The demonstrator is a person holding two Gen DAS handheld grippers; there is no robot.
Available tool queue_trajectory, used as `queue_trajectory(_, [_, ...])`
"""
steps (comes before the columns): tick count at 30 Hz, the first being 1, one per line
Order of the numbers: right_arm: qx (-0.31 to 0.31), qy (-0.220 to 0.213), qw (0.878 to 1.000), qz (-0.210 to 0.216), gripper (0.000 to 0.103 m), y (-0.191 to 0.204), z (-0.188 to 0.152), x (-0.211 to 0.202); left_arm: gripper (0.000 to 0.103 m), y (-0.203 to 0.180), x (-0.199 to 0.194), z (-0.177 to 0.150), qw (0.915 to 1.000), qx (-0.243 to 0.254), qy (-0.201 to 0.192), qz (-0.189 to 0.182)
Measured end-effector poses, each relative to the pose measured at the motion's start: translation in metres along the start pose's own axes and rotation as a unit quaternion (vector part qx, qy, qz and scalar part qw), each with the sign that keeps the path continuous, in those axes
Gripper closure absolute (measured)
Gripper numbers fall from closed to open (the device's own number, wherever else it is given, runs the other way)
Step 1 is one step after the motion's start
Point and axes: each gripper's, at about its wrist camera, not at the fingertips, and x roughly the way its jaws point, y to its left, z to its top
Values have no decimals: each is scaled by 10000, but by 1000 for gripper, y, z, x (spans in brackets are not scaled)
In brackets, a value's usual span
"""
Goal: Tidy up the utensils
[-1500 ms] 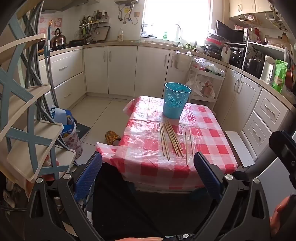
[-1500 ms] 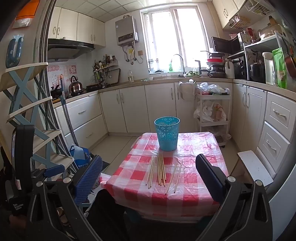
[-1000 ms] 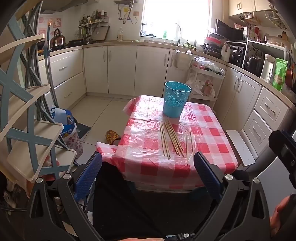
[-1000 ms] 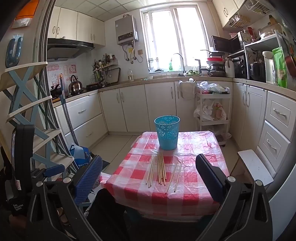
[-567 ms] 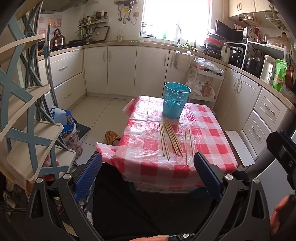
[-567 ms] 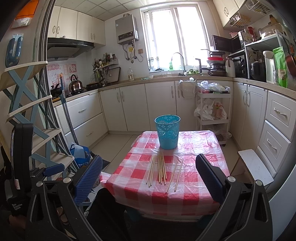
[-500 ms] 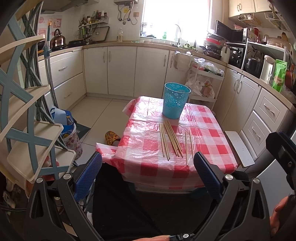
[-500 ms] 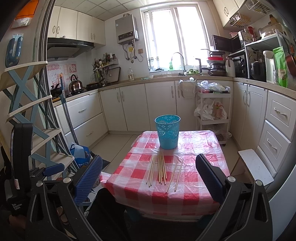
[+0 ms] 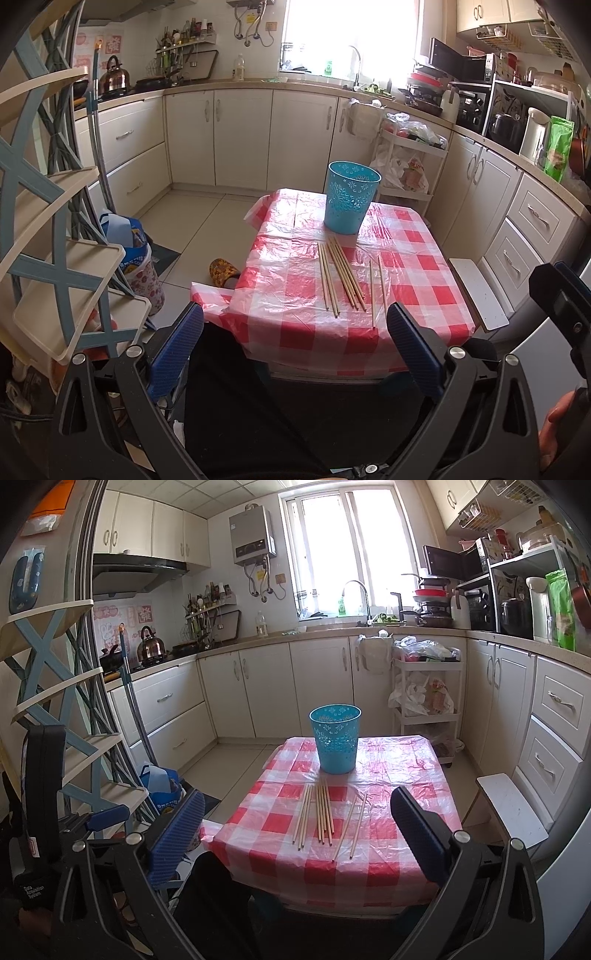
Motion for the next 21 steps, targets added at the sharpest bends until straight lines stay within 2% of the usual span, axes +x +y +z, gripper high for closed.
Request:
queue_trajectory(12, [-3, 63, 10000, -15, 6, 1, -9, 8, 8, -1, 8, -2, 10000, 21, 80, 8])
queue_trajectory(21, [77, 369, 9992, -100, 6, -11, -15, 38, 8, -5, 44, 1, 9993, 59, 372, 46])
